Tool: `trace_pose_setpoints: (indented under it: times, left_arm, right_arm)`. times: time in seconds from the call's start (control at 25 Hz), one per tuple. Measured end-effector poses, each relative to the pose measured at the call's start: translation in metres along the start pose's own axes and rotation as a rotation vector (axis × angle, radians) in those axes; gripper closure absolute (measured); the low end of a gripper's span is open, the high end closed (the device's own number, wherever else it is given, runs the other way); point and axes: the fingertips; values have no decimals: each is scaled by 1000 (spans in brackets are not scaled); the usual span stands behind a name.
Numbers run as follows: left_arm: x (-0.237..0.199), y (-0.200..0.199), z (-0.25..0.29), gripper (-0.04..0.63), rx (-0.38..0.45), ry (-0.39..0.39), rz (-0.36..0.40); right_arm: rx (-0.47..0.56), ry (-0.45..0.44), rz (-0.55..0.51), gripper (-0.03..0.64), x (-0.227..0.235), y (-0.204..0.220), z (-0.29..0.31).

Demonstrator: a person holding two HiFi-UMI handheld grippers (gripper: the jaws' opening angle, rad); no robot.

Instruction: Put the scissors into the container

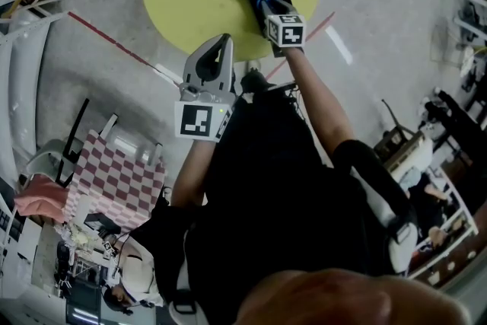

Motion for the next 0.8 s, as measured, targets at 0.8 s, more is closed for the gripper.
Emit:
trace_pose_setpoints:
  times: [0.8]
  left_arm:
    - [-7,2,-14,598,-8,-46,-8]
  right_arm:
    - [-112,48,-16,540,8,16,36]
Point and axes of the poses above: the fingertips, and each gripper's own axes: z forward along the fingers, x to its right, y out of its underside, and after that the axes turned 15 degrees about x, right-handed
